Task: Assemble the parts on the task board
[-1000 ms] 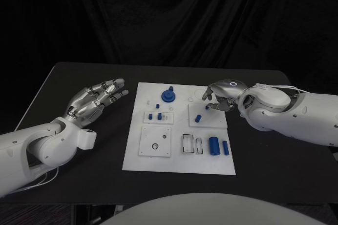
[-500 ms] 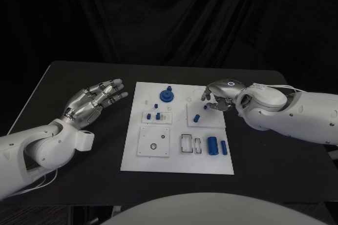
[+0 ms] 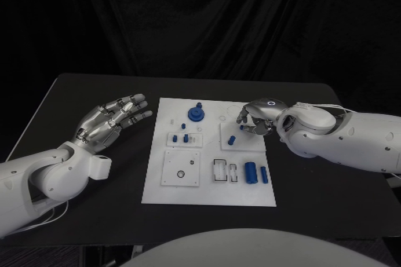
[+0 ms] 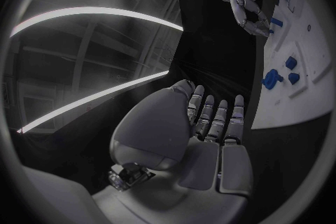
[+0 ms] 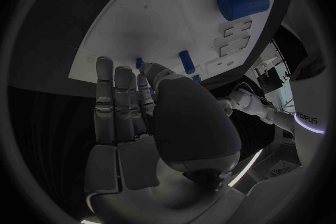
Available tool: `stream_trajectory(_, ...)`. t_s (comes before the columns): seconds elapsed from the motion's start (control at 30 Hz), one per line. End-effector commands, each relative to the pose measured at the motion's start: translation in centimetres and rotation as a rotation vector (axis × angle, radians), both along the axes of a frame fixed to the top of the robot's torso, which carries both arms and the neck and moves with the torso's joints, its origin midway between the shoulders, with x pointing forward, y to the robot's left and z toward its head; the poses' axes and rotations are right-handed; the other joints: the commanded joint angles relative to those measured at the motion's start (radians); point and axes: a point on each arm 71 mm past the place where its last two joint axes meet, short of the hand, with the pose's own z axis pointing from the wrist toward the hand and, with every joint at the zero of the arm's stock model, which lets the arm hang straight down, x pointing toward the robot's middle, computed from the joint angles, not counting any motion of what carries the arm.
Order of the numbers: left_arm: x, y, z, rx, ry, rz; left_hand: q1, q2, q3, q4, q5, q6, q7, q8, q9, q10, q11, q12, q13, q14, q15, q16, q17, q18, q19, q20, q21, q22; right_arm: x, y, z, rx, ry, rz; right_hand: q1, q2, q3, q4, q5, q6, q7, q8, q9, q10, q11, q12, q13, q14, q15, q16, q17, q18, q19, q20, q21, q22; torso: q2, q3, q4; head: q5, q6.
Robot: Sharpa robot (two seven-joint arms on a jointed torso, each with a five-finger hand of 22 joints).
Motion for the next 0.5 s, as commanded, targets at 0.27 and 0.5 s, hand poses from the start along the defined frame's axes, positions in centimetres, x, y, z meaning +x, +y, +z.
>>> stream_trajectory(0.27, -0.02, 0.04, 0.58, -0.078, -0.076, 0.011, 0.006, -0.010, 0.006, -0.005, 0.011, -0.017, -0.003, 0.000, -0.005, -0.008, 0.002, -0.012, -0.002, -0.013, -0.006, -0.011, -0.002, 0.023, 0.004, 0.000, 0.002, -0.008, -0.06, -0.10, -0.71, 0.040, -0.008, -0.003, -0.009, -0.008, 0.001, -0.016, 0.015, -0.019, -0.014, -0.002, 0.016, -0.011, 0.005, -0.010, -0.004, -0.005, 0.001, -0.013, -0.009, 0.004, 0.000, -0.002, -0.011, 0.007, 0.000, -0.0006, -0.0026, -0.003, 0.000)
stream_trajectory(0.5, -0.03, -0.04, 0.42, -0.079, -0.070, 0.005, 0.004, -0.013, 0.007, -0.007, 0.014, -0.021, -0.003, -0.001, -0.007, -0.010, 0.001, -0.015, -0.002, -0.013, -0.004, -0.009, -0.002, 0.024, 0.004, 0.001, 0.002, -0.009, 0.02, -0.09, -1.19, 0.050, -0.012, 0.010, -0.012, 0.006, -0.008, -0.037, 0.013, 0.020, -0.028, 0.050, 0.075, 0.001, 0.001, 0.005, 0.001, -0.006, -0.003, -0.014, -0.012, 0.005, -0.003, -0.003, -0.012, 0.020, -0.001, -0.0021, -0.0004, -0.001, 0.000)
